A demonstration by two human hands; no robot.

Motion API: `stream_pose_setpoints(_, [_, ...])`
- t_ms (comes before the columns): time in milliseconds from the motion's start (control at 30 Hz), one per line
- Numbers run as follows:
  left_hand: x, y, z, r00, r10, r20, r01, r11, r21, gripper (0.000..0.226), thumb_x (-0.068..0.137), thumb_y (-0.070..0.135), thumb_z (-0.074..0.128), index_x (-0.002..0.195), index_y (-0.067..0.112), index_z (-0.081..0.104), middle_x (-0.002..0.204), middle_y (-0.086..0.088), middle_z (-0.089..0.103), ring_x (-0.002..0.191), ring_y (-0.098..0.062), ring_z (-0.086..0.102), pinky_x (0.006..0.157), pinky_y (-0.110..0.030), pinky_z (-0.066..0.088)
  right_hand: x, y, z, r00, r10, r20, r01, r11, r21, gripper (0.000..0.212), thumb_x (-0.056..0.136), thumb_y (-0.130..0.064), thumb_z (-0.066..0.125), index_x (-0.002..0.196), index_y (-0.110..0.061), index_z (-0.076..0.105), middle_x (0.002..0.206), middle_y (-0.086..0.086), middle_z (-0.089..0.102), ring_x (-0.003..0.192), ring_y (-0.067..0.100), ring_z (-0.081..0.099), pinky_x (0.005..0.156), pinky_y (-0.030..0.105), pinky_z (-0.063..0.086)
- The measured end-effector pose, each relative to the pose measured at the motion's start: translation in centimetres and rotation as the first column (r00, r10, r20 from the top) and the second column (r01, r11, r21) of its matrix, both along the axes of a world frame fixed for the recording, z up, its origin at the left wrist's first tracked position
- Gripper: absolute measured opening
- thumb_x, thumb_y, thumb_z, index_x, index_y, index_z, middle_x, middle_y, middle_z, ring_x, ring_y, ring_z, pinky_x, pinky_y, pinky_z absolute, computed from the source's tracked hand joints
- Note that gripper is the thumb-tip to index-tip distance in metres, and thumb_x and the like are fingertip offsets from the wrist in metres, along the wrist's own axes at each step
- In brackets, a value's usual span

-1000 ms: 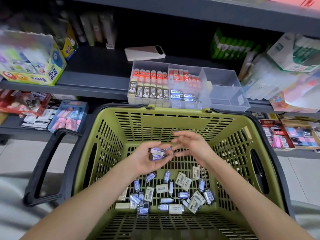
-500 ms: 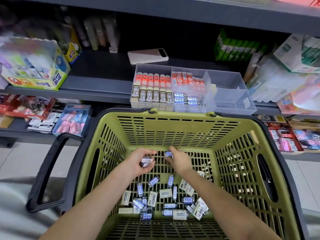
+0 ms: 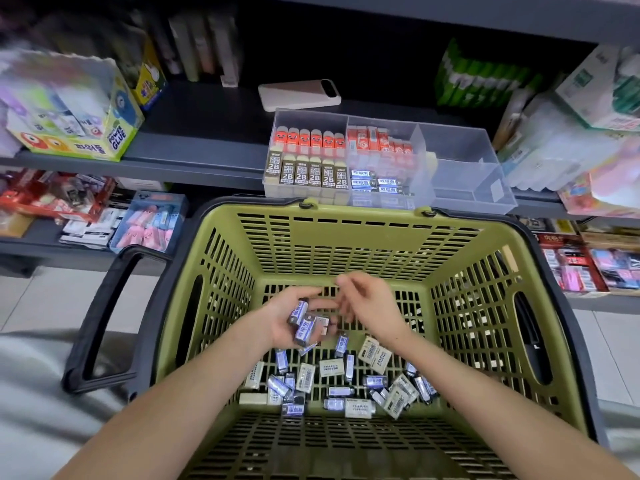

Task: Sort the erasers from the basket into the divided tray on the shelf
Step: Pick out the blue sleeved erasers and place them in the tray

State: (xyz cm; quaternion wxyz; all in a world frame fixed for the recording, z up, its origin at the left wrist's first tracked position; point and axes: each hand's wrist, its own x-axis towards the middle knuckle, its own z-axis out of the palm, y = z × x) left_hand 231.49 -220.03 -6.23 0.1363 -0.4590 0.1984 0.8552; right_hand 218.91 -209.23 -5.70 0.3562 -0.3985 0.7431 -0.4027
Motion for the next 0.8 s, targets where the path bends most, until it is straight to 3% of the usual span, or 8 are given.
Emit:
stream_pose_setpoints(100, [0.3, -0.5, 0.6, 0.996, 0.048, 0.075, -0.044, 0.997, -0.062, 0.027, 0.088, 0.021, 0.058, 0.086, -0.003, 0.071, 0.070, -0.017, 0.067, 0.056, -0.026, 0.061, 0.033, -0.019, 0.043, -0.3, 1.0, -2.8, 0.938, 0.166, -0.303, -0.044, 0.927, 0.372, 0.025, 0.094, -0.034, 0.052, 0.098, -0.011, 0.063, 0.070, -0.004, 0.060, 0.051, 0.007, 0.052, 0.044, 0.019, 0.046])
stream_pose_setpoints(200, [0.4, -1.5, 2.0, 0.992, 0.107, 0.072, -0.098, 0.988, -0.119, 0.019, 0.088, 0.015, 0.058, 0.079, -0.001, 0.062, 0.069, -0.017, 0.063, 0.055, -0.024, 0.057, 0.030, -0.018, 0.038, 0.9, 1.6, -5.5, 0.844, 0.423, -0.330, -0.138, 0.765, 0.629, 0.036, 0.086, -0.044, 0.060, 0.103, -0.013, 0.055, 0.091, 0.002, 0.064, 0.077, 0.019, 0.063, 0.064, 0.031, 0.054])
stream_pose_setpoints(300, [0.7, -2.4, 4.0, 0.993, 0.112, 0.021, -0.106, 0.975, -0.195, 0.022, 0.087, 0.017, 0.060, 0.075, -0.001, 0.060, 0.070, -0.016, 0.061, 0.052, -0.022, 0.057, 0.028, -0.018, 0.036, 1.1, 1.4, -6.7, 0.804, 0.472, -0.362, -0.210, 0.794, 0.570, 0.027, 0.084, -0.029, 0.065, 0.104, -0.013, 0.057, 0.093, 0.001, 0.064, 0.087, 0.021, 0.062, 0.067, 0.030, 0.051])
stream_pose_setpoints(400, [1.5, -3.1, 5.7, 0.997, 0.074, -0.016, -0.075, 0.941, -0.331, 0.025, 0.086, 0.021, 0.064, 0.074, -0.001, 0.064, 0.066, -0.014, 0.064, 0.049, -0.020, 0.058, 0.028, -0.017, 0.036, 1.3, 0.5, -6.3, 0.875, 0.426, -0.230, -0.305, 0.854, 0.421, 0.022, 0.080, -0.018, 0.067, 0.102, -0.018, 0.060, 0.070, -0.011, 0.051, 0.065, 0.006, 0.054, 0.053, 0.018, 0.041])
stream_pose_setpoints(467, [2.2, -3.5, 6.5, 0.997, 0.065, -0.044, -0.077, 0.920, -0.385, 0.025, 0.086, 0.022, 0.065, 0.072, 0.000, 0.066, 0.065, -0.012, 0.065, 0.048, -0.018, 0.058, 0.028, -0.017, 0.035, 1.9, -0.2, -6.3, 0.830, 0.516, -0.210, -0.417, 0.825, 0.381, 0.032, 0.082, -0.018, 0.066, 0.113, -0.021, 0.060, 0.072, -0.013, 0.048, 0.064, 0.003, 0.048, 0.057, 0.018, 0.042])
stream_pose_setpoints(633, [3.6, -3.9, 7.1, 0.995, 0.051, -0.085, -0.084, 0.888, -0.452, 0.023, 0.074, 0.024, 0.070, 0.078, 0.002, 0.065, 0.068, -0.008, 0.065, 0.052, -0.017, 0.057, 0.030, -0.017, 0.036, 2.7, -1.2, -7.8, 0.611, 0.719, -0.331, -0.518, 0.679, 0.520, 0.041, 0.081, -0.034, 0.068, 0.120, -0.025, 0.057, 0.107, 0.003, 0.054, 0.106, 0.022, 0.053, 0.079, 0.029, 0.041])
stream_pose_setpoints(700, [3.8, -3.8, 7.0, 0.998, 0.018, -0.057, -0.044, 0.866, -0.498, 0.022, 0.075, 0.024, 0.071, 0.081, 0.004, 0.065, 0.070, -0.007, 0.065, 0.052, -0.015, 0.058, 0.031, -0.017, 0.037, 2.8, -1.1, -7.9, 0.646, 0.697, -0.313, -0.510, 0.698, 0.502, 0.038, 0.084, -0.031, 0.066, 0.119, -0.020, 0.059, 0.115, 0.009, 0.055, 0.109, 0.025, 0.053, 0.085, 0.031, 0.041])
stream_pose_setpoints(800, [3.7, -3.3, 7.0, 0.995, -0.098, 0.011, 0.083, 0.769, -0.634, 0.020, 0.084, 0.023, 0.069, 0.084, 0.004, 0.064, 0.071, -0.005, 0.064, 0.049, -0.011, 0.056, 0.034, -0.017, 0.038, 2.7, -0.8, -6.6, 0.845, 0.521, -0.122, -0.455, 0.819, 0.349, 0.027, 0.085, -0.023, 0.067, 0.107, -0.007, 0.065, 0.095, 0.011, 0.064, 0.082, 0.019, 0.060, 0.074, 0.030, 0.046])
